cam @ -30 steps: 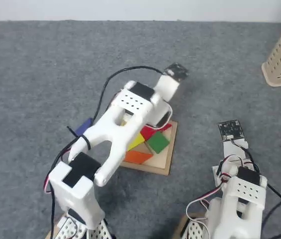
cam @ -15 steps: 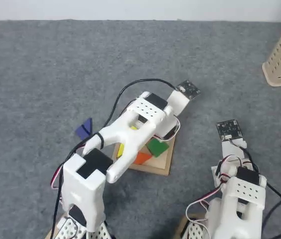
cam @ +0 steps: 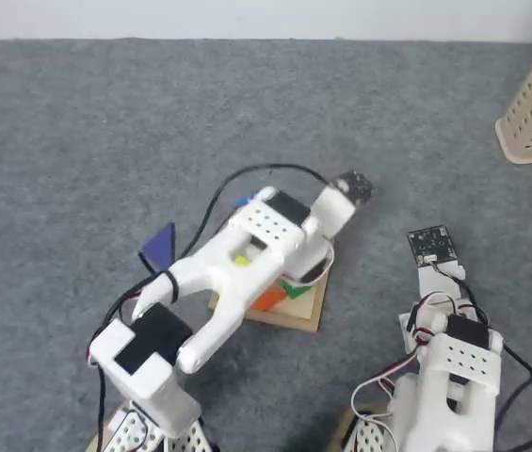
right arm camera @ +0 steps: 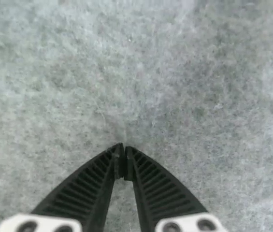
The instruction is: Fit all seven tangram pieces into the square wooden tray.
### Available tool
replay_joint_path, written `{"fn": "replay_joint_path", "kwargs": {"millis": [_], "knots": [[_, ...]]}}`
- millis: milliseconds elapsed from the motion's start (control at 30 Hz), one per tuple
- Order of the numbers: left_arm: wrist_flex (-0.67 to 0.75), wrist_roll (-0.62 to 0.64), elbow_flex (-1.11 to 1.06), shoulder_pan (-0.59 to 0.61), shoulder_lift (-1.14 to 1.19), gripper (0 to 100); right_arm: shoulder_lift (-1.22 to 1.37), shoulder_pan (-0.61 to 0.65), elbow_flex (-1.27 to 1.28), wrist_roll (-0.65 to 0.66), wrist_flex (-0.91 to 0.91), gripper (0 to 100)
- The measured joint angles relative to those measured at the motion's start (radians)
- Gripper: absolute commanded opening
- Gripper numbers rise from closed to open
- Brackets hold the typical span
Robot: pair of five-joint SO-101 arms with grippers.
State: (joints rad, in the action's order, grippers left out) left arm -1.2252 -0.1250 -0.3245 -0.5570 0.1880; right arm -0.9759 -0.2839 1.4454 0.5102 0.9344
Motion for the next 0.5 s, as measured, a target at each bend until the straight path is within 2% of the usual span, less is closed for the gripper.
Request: {"fn": "replay_joint_path", "kwargs": {"millis": [200,500], "knots": [[0.064,-0.015,-0.103,-0.017,-0.018,8,0.0,-0.002,0.0,0.0,0.0,0.6],[0.034,-0.018,-0.032,0.015,0.051,7,0.0,0.0,0.0,0.0,0.0,0.6]]}}
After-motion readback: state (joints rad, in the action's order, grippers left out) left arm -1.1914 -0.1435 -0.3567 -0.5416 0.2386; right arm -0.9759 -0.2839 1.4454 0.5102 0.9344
